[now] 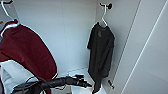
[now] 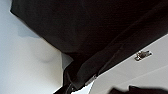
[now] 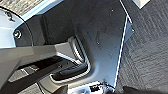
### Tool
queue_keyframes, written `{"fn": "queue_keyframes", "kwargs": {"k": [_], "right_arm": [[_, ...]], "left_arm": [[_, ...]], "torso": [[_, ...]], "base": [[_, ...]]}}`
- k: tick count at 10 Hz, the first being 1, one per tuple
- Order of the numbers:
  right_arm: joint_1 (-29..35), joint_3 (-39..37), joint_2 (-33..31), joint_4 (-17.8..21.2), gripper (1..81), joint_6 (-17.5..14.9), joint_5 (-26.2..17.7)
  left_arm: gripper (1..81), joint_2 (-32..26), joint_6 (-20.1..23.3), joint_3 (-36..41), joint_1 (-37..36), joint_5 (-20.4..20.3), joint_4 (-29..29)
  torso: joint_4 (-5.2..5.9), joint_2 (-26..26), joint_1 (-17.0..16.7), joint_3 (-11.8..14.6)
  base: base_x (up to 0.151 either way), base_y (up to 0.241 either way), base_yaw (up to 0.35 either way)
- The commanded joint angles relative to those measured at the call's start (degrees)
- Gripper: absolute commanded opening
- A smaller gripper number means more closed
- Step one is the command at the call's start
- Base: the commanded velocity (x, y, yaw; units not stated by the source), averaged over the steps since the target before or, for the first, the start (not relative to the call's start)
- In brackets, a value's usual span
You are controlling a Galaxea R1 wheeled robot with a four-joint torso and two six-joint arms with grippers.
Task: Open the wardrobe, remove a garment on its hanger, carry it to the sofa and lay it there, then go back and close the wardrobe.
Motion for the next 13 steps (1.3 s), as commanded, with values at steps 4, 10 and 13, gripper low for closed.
{"fn": "queue_keyframes", "kwargs": {"k": [4,10,13], "right_arm": [[1.55,0.05,0.08,0.06,81.1,0.07,-3.43],[0.94,0.32,0.34,-0.11,81.1,0.16,-2.20],[0.94,0.93,0.61,0.15,81.1,0.07,-2.11]], "left_arm": [[81.1,2.76,-8.65,1.74,-21.07,2.99,-1.02],[81.1,3.38,-16.66,2.97,-29.87,1.76,-1.90],[81.1,3.30,-16.66,5.08,-32.25,-0.43,-4.45]], "torso": [[0.00,0.00,0.02,-0.02],[0.00,0.02,0.02,-0.04],[0.00,0.02,0.04,-0.04]], "base": [[0.000,0.000,0.000],[0.000,0.000,0.000],[0.000,0.000,0.000]]}}
